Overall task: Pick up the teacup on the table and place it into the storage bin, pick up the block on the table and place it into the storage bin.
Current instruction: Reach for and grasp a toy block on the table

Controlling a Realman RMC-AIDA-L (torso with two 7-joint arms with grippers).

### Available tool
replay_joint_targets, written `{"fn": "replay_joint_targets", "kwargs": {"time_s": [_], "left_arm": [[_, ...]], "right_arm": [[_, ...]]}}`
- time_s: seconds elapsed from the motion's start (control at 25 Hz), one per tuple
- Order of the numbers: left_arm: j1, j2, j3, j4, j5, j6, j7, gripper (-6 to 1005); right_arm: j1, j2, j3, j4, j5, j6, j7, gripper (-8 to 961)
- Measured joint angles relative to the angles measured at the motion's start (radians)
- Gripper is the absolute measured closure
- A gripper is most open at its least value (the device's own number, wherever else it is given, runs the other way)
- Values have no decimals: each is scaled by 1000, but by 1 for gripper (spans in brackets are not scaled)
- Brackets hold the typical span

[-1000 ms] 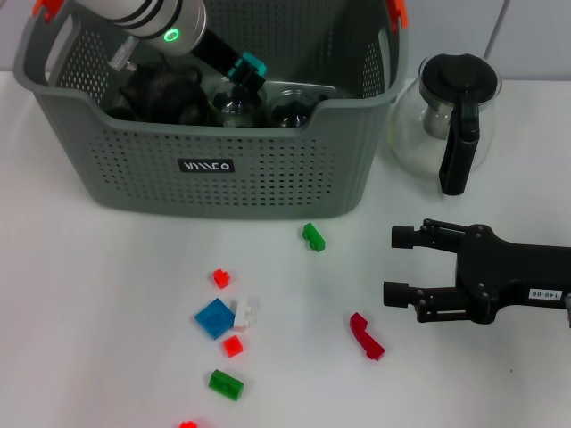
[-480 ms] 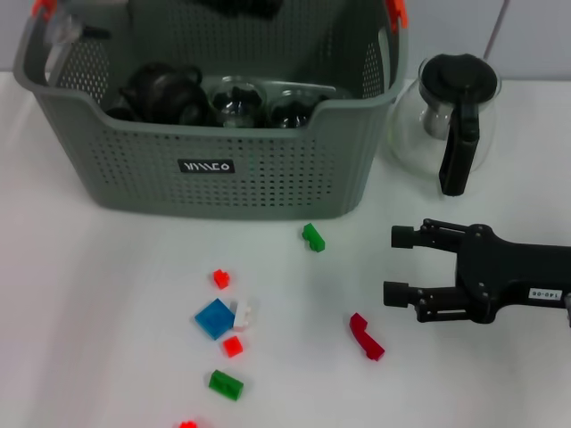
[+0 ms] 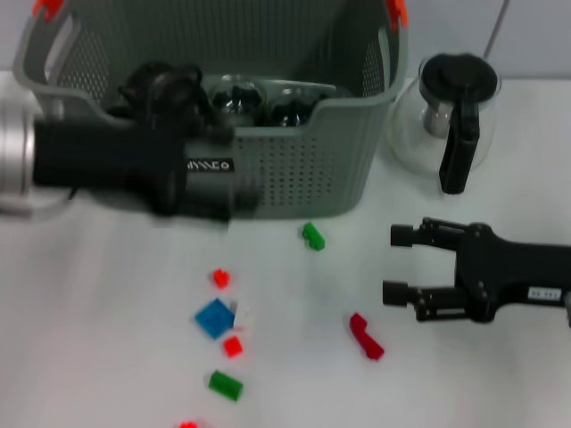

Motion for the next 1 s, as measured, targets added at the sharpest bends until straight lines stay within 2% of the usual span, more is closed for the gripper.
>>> {"fn": "replay_joint_targets", "kwargs": {"time_s": [0.16, 0.28, 0.4, 0.8, 1.0], "left_arm": [[39, 7, 2, 36, 31, 78, 94, 108], [44, 12, 11, 55, 123, 104, 108, 109], [41, 6, 32, 68, 212, 92, 109, 111], [45, -5, 257, 84, 352, -126, 29, 118], [50, -7, 338, 109, 372, -236, 20, 123]], "right_arm": [[-4, -1, 0, 0, 0, 1, 0, 12], [-6, -1, 0, 0, 0, 2, 0, 12], [-7, -1, 0, 1, 0, 2, 0, 12], [-8, 1, 0, 2, 0, 3, 0, 12], [-8, 1, 0, 2, 0, 3, 0, 13]]}}
